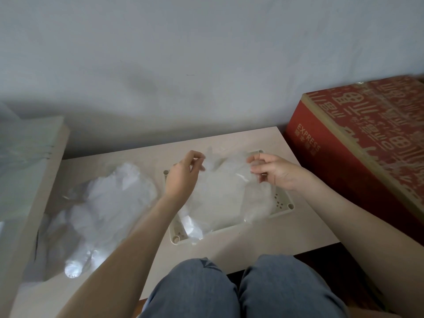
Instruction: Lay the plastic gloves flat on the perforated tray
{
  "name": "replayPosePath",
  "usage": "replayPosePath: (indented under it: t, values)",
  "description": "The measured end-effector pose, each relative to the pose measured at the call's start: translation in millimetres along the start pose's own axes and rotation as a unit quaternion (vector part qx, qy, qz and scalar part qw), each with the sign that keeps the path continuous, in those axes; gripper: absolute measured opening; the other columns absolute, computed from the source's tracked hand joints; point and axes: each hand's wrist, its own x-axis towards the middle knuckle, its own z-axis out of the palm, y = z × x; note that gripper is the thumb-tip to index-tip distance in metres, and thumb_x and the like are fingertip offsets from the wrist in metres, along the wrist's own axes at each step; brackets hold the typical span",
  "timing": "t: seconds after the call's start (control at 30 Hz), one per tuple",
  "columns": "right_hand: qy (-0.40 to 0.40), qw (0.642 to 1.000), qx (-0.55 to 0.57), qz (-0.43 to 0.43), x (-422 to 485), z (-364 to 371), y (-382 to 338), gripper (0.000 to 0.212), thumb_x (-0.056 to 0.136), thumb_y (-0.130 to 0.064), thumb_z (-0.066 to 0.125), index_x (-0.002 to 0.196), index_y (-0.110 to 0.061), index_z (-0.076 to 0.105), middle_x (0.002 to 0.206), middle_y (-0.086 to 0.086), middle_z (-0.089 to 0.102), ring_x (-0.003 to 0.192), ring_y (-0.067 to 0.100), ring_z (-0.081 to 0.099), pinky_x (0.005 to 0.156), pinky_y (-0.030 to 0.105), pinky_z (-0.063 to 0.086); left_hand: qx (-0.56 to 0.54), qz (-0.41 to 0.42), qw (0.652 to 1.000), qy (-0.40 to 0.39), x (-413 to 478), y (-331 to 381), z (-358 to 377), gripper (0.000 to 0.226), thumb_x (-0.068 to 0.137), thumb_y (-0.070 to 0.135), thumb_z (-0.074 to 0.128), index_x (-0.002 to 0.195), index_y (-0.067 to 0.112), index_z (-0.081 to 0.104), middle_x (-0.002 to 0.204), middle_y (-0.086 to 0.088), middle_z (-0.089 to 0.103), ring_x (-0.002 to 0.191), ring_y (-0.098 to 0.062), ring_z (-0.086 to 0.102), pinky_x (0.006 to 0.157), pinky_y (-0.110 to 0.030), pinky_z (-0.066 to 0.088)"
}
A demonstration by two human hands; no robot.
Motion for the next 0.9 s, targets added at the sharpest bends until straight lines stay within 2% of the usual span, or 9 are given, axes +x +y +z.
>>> replayPosePath:
  t: [0.1, 0.23, 0.33, 0.4, 0.47, 0.53, 0.63, 0.73, 0.9]
  values:
    - [0.034, 0.999, 0.022, -0.021, 0, -9, 1, 0.025, 0.088, 0.008, 0.053, 0.101, -0.013, 0.059, 0.073, -0.002, 0.052, 0.056, 0.008, 0.048, 0.057, 0.022, 0.038, 0.081, 0.034, 0.996, -0.004, 0, -4, 1, 0.019, 0.101, 0.032, 0.044, 0.109, 0.023, 0.058, 0.072, 0.012, 0.063, 0.071, -0.022, 0.06, 0.069, -0.038, 0.05]
    - [0.053, 0.997, 0.03, -0.041, 0, -18, 3, 0.026, 0.089, 0.007, 0.052, 0.103, -0.014, 0.058, 0.08, 0.0, 0.053, 0.068, 0.011, 0.048, 0.064, 0.022, 0.04, 0.141, 0.084, 0.987, -0.002, 0, -6, 0, 0.024, 0.102, 0.034, 0.042, 0.114, 0.021, 0.058, 0.072, 0.011, 0.061, 0.076, -0.026, 0.064, 0.066, -0.034, 0.048]
    - [0.142, 0.983, -0.102, -0.053, 3, -18, 4, 0.029, 0.086, 0.0, 0.061, 0.11, -0.015, 0.056, 0.086, 0.0, 0.051, 0.078, 0.013, 0.05, 0.07, 0.021, 0.04, 0.15, 0.143, 0.978, 0.013, -1, -4, 0, 0.02, 0.101, 0.033, 0.045, 0.111, 0.023, 0.059, 0.073, 0.008, 0.067, 0.07, -0.023, 0.065, 0.056, -0.028, 0.043]
    - [0.176, 0.954, -0.226, -0.088, 6, -9, 2, 0.043, 0.083, -0.007, 0.067, 0.12, -0.02, 0.053, 0.107, -0.001, 0.051, 0.102, 0.012, 0.048, 0.086, 0.024, 0.041, 0.152, 0.221, 0.962, 0.049, -2, -2, 1, 0.012, 0.096, 0.037, 0.044, 0.103, 0.032, 0.053, 0.061, 0.01, 0.064, 0.055, -0.017, 0.063, 0.045, -0.018, 0.033]
    - [0.107, 0.938, -0.303, -0.129, 7, 8, -7, 0.052, 0.081, -0.011, 0.069, 0.126, -0.03, 0.051, 0.125, -0.005, 0.043, 0.122, 0.008, 0.038, 0.102, 0.023, 0.032, 0.157, 0.278, 0.945, 0.066, -3, 4, 3, 0.009, 0.092, 0.037, 0.043, 0.098, 0.032, 0.048, 0.049, 0.012, 0.057, 0.041, -0.013, 0.056, 0.039, -0.011, 0.025]
    - [0.009, 0.93, -0.345, -0.126, 8, 28, -17, 0.05, 0.082, -0.015, 0.07, 0.122, -0.039, 0.051, 0.134, -0.012, 0.037, 0.129, 0.003, 0.03, 0.108, 0.023, 0.024, 0.154, 0.331, 0.928, 0.074, -1, 7, 6, 0.009, 0.092, 0.036, 0.045, 0.099, 0.031, 0.048, 0.045, 0.009, 0.052, 0.036, -0.015, 0.052, 0.034, -0.016, 0.032]
    - [-0.089, 0.936, -0.335, -0.057, 2, 51, -26, 0.047, 0.084, -0.016, 0.07, 0.125, -0.028, 0.049, 0.139, -0.012, 0.033, 0.134, 0.003, 0.03, 0.111, 0.025, 0.027, 0.145, 0.408, 0.897, 0.088, -2, 10, 8, 0.012, 0.092, 0.029, 0.049, 0.104, 0.029, 0.049, 0.048, 0.006, 0.052, 0.037, -0.018, 0.05, 0.03, -0.023, 0.037]
    - [-0.117, 0.918, -0.37, -0.077, 1, 63, -28, 0.043, 0.085, -0.009, 0.066, 0.125, -0.007, 0.051, 0.13, 0.003, 0.046, 0.123, 0.012, 0.045, 0.103, 0.027, 0.036, 0.164, 0.445, 0.874, 0.103, 0, 7, 8, 0.018, 0.089, 0.019, 0.053, 0.105, 0.025, 0.048, 0.052, 0.004, 0.054, 0.036, -0.021, 0.046, 0.029, -0.023, 0.034]
    - [-0.106, 0.897, -0.423, -0.067, 9, 56, -28, 0.008, 0.084, -0.021, 0.066, 0.083, -0.017, 0.059, 0.109, -0.013, 0.046, 0.12, 0.006, 0.039, 0.102, 0.029, 0.034, 0.165, 0.418, 0.89, 0.079, 2, 1, 7, 0.018, 0.098, 0.033, 0.045, 0.111, 0.022, 0.047, 0.047, 0.005, 0.053, 0.034, -0.019, 0.049, 0.027, -0.025, 0.036]
